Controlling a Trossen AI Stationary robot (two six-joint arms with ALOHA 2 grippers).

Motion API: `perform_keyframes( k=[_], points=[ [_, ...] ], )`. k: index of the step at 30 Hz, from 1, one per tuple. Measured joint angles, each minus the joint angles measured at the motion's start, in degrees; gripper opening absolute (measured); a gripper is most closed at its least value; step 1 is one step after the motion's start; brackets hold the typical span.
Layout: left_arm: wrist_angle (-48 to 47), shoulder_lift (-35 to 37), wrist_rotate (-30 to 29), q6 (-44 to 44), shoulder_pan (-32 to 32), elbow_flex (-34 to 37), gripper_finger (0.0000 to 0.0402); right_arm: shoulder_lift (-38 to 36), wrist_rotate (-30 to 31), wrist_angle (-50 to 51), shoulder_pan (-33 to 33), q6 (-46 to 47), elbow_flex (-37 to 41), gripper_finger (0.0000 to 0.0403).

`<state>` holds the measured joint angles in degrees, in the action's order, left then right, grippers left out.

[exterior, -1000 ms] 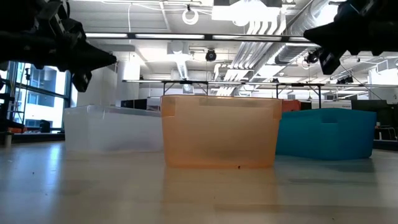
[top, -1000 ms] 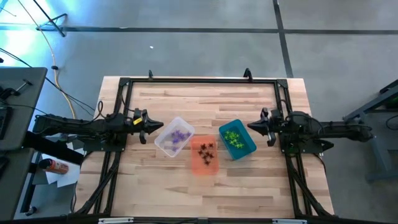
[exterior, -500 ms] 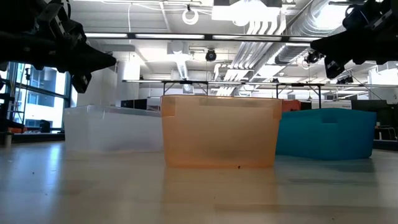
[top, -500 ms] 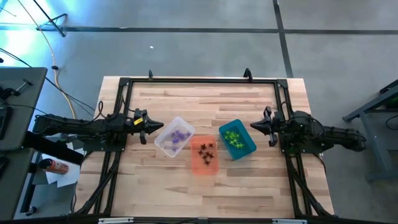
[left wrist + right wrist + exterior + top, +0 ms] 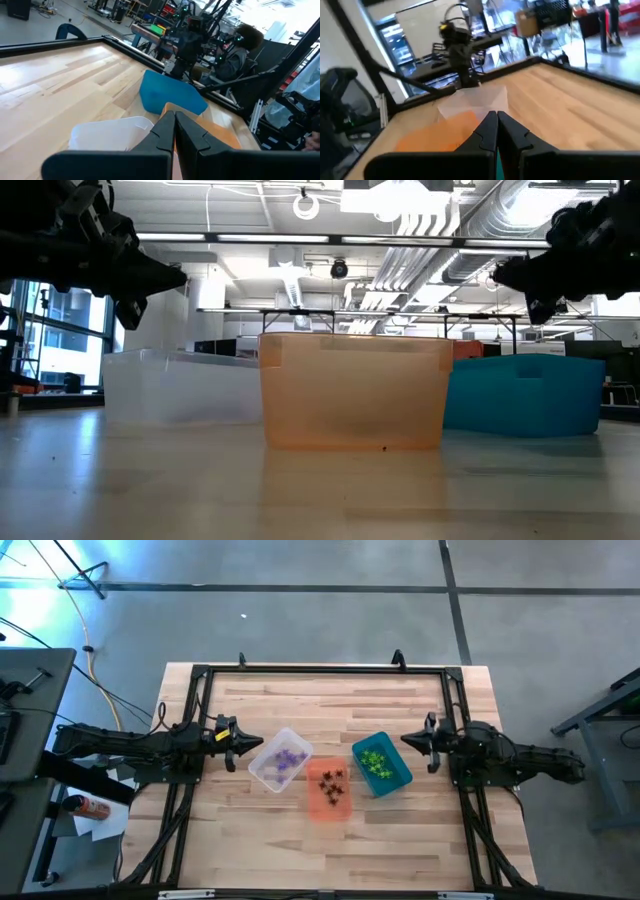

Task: Sort Halloween decoration
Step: Return to Home Position

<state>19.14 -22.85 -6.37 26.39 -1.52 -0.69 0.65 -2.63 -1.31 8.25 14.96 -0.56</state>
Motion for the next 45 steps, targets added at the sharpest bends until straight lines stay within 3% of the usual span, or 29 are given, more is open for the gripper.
perform_keyframes(
  k=[6,13,25,33,45],
  points=[
    [-0.02,0.0,0.0,0.0,0.0,0.0,0.0001,0.47,1.6,0.88,0.02,7.07,-0.11,0.0],
    [-0.58,0.11,-0.02,0.0,0.06,0.0,0.0001,0.47,1.6,0.95,0.02,7.52,-0.11,0.0],
    [-4.56,13.16,0.0,-0.02,0.0,-0.02,0.0001,-0.64,1.64,0.99,-0.59,7.54,-0.15,0.0],
    [-14.46,22.74,-0.02,0.0,0.0,-0.02,0.0001,-0.54,1.6,0.99,-1.61,7.52,-0.15,0.0],
    [-17.7,22.64,0.22,-0.02,1.87,-0.04,0.0001,-0.26,1.6,1.02,-1.51,7.53,-0.15,0.0]
  ],
)
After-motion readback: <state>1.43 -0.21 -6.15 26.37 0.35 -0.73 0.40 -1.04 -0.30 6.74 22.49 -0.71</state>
